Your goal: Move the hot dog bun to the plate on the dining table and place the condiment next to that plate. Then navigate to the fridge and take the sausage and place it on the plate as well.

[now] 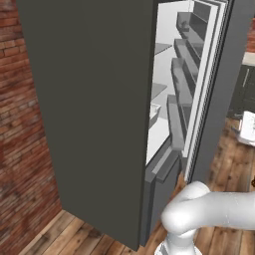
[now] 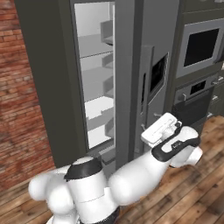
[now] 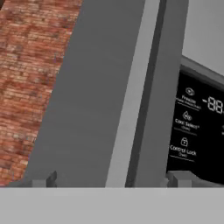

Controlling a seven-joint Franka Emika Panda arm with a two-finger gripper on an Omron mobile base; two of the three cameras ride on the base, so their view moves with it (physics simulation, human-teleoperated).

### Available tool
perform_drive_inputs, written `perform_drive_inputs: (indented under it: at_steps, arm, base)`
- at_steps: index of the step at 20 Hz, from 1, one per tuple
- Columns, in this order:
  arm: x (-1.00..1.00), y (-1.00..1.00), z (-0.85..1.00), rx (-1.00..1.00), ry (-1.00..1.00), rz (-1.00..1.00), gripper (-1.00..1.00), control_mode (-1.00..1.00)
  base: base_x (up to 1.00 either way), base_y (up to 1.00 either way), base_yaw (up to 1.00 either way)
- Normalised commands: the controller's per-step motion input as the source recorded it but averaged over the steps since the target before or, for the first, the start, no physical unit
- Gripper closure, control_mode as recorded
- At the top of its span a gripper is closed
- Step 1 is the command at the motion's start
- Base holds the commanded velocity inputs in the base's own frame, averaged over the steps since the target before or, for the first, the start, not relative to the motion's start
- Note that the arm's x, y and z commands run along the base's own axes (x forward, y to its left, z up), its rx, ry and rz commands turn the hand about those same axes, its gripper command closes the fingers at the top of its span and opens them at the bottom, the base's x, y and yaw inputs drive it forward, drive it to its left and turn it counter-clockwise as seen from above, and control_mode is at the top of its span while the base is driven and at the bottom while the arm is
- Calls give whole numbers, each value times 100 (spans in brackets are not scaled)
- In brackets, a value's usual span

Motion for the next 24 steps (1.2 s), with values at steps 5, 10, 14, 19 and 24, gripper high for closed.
perform_drive_inputs:
  at_steps: [5,10,14,19,24]
  arm:
    - [-86,29,76,-12,-34,0,-100,-100]
    - [-57,33,97,-20,-25,0,-100,-100]
    - [-45,43,97,-23,-17,0,-100,-100]
    - [-44,49,76,-27,-13,-8,-100,-100]
    - [-10,56,29,-29,0,-25,-100,-100]
  base:
    - [0,0,0]
    - [0,0,0]
    - [0,0,0]
    - [0,0,0]
    - [0,0,0]
